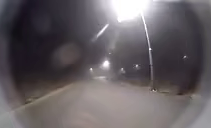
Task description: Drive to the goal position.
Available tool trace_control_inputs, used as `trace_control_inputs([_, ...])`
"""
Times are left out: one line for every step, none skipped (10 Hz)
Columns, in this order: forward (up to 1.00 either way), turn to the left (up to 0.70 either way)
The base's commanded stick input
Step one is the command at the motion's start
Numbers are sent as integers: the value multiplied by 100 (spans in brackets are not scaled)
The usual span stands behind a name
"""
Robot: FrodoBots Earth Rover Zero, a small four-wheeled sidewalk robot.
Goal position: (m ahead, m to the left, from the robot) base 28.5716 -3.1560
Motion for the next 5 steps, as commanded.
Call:
trace_control_inputs([100, 0])
trace_control_inputs([100, 0])
trace_control_inputs([100, 0])
trace_control_inputs([100, 0])
trace_control_inputs([100, 0])
